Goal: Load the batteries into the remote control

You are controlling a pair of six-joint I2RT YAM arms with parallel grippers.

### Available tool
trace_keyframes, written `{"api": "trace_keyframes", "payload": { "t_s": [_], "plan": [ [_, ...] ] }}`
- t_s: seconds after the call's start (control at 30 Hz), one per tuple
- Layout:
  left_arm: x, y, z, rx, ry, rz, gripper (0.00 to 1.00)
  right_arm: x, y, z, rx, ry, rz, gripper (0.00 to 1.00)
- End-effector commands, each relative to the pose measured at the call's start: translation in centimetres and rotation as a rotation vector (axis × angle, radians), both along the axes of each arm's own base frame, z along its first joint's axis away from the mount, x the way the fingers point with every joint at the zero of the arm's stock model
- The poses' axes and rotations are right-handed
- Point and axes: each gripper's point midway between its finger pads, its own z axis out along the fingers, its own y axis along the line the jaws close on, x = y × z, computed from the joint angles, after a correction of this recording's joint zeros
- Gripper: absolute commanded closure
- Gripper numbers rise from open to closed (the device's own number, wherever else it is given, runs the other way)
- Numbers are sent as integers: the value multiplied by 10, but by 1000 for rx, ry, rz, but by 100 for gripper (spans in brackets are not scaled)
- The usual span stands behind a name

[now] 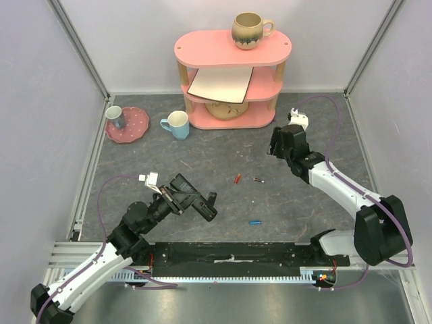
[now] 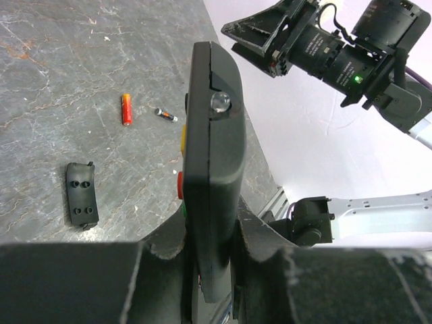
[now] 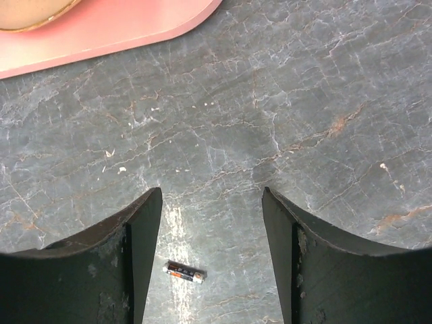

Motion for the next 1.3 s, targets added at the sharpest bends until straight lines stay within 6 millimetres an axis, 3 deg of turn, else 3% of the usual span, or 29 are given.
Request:
{"api": "trace_keyframes", "payload": {
  "t_s": [0.0, 0.37, 0.53, 0.63, 0.73, 0.97, 1.27],
  "plan": [
    [1, 2, -17, 14, 24, 13, 98, 2, -7, 2, -13, -31, -31, 31],
    [0, 5, -19, 12, 32, 24, 98, -20, 11, -32, -11, 60, 121, 35],
    [0, 5, -21, 17, 38, 24, 98, -50, 50, -55, -132, 127, 310, 37],
    [0, 5, -22, 19, 40, 24, 98, -66, 59, -78, -250, 193, 342, 38],
    [0, 5, -23, 25, 42, 25, 98, -73, 63, -92, -275, 225, 335, 38],
    [-1, 5, -25, 24, 52, 24, 98, -74, 62, -102, -227, 238, 210, 32],
    [4, 9, -26, 28, 52, 53, 98, -79, 61, -120, -158, 293, 67, 32]
  ]
}}
